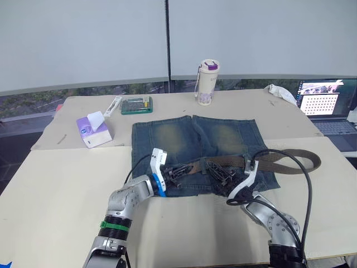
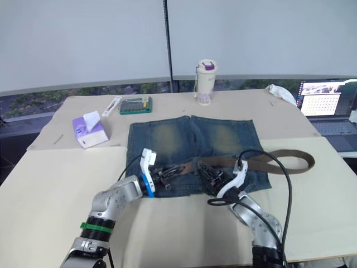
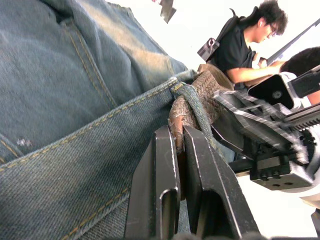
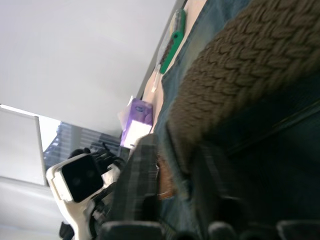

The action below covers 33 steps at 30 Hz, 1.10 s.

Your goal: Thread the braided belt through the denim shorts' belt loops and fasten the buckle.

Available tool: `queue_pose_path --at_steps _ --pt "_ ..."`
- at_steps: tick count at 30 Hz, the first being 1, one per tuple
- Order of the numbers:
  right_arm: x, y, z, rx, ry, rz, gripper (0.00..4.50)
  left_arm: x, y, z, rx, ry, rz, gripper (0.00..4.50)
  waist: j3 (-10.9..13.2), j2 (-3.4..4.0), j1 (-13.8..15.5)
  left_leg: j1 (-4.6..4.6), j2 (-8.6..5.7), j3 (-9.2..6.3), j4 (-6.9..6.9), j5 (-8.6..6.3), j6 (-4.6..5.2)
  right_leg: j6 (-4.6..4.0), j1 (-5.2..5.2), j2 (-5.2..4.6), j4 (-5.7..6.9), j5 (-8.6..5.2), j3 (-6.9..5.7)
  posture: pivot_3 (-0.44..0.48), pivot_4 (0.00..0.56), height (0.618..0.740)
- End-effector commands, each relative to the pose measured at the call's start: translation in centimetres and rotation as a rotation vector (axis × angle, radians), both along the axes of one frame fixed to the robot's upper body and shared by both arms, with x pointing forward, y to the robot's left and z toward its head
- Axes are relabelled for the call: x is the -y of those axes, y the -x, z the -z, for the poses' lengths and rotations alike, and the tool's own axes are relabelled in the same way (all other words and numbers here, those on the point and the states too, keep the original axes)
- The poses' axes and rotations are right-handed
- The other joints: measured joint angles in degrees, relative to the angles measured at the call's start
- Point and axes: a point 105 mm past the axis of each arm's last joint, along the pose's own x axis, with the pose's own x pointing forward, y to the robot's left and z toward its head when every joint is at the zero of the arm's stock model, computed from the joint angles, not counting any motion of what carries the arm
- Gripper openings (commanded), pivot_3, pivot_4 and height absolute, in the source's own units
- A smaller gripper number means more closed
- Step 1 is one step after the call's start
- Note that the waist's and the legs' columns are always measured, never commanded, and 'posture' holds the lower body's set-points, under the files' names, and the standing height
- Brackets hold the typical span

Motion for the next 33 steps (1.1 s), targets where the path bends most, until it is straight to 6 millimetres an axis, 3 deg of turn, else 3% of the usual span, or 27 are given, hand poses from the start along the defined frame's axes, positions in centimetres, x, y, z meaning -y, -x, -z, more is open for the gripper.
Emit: queue_pose_path --at_steps 1,4,6,9,12,15,21,25,28,29,33 --pt "1.1 2.0 -1.5 0.129 0.192 -0.08 2.81 -1.4 0.0 -0.8 0.061 -0.059 0.013 0.0 0.0 0.05 0.1 -0.01 0.0 0.01 0.01 0.0 0.0 0.0 0.0 0.0 0.0 0.0 0.02 0.0 0.15 0.74" --pt "3.6 3.1 -2.1 0.183 0.35 -0.077 3.77 -2.8 0.4 -0.4 0.084 -0.128 0.036 0.0 0.0 0.02 0.0 -0.01 -0.1 0.01 0.01 0.0 0.0 0.01 0.01 -0.03 -0.04 0.0 0.0 0.0 0.15 0.74" --pt "6.4 3.3 -3.2 0.265 0.522 -0.025 4.48 -3.8 0.7 -0.3 0.085 -0.164 0.045 0.0 0.0 0.01 0.0 0.0 -0.1 0.01 0.01 0.0 0.0 0.02 0.01 -0.03 -0.09 -0.01 0.0 0.0 0.15 0.74" --pt "9.9 3.0 -3.7 0.307 0.768 0.036 4.48 -4.8 0.7 -0.4 0.103 -0.2 0.04 0.0 0.1 -0.02 0.1 0.02 -0.13 0.04 0.01 0.0 0.01 0.09 0.05 -0.05 -0.12 -0.06 -0.01 0.0 0.15 0.74" --pt "13.2 2.5 -2.6 0.227 0.979 0.08 4.48 -5.0 0.3 -0.9 0.121 -0.2 0.029 0.0 0.1 -0.03 0.1 0.03 -0.15 0.05 0.03 0.0 0.01 0.1 0.06 -0.06 -0.13 -0.06 -0.01 0.0 0.15 0.74" --pt "15.8 2.1 -1.0 0.113 1.082 0.113 4.48 -4.9 0.0 -1.7 0.154 -0.195 0.023 0.0 0.1 -0.09 0.3 0.04 -0.14 0.04 0.04 0.0 0.01 0.1 0.08 -0.05 -0.13 -0.06 -0.03 0.0 0.15 0.74" --pt "17.3 1.3 1.1 0.018 1.2 0.108 4.48 -5.5 -0.2 -2.7 0.19 -0.207 -0.001 0.0 0.2 -0.28 1.0 0.02 -0.11 0.07 0.06 0.0 0.0 0.08 0.05 -0.16 -0.12 -0.05 0.09 0.0 0.15 0.74" --pt "16.8 1.1 2.1 -0.025 1.139 0.095 4.48 -5.6 -0.5 -2.7 0.194 -0.215 -0.018 0.0 0.2 -0.31 1.1 0.03 -0.1 0.08 0.08 0.0 0.0 0.07 0.08 -0.15 -0.13 -0.05 0.09 0.0 0.15 0.74" --pt "17.0 1.1 2.7 -0.057 1.164 0.08 3.74 -5.1 -0.4 -2.7 0.199 -0.211 -0.008 0.0 0.1 -0.38 1.2 0.04 -0.1 0.08 0.09 0.0 0.0 0.07 0.09 -0.15 -0.13 -0.05 0.09 0.0 0.15 0.74" --pt "17.4 1.2 2.9 -0.075 1.191 0.084 3.22 -4.8 -0.4 -2.6 0.2 -0.207 -0.002 0.0 0.1 -0.4 1.2 0.04 -0.1 0.08 0.09 0.0 0.0 0.07 0.09 -0.16 -0.12 -0.05 0.09 0.0 0.15 0.74" --pt "18.5 1.3 3.7 -0.108 1.304 0.052 1.85 -3.8 -0.4 -2.3 0.197 -0.202 0.012 0.0 0.0 -0.53 1.3 0.06 -0.11 0.07 0.11 0.0 0.0 0.07 0.14 -0.18 -0.13 -0.04 0.08 0.0 0.15 0.74"
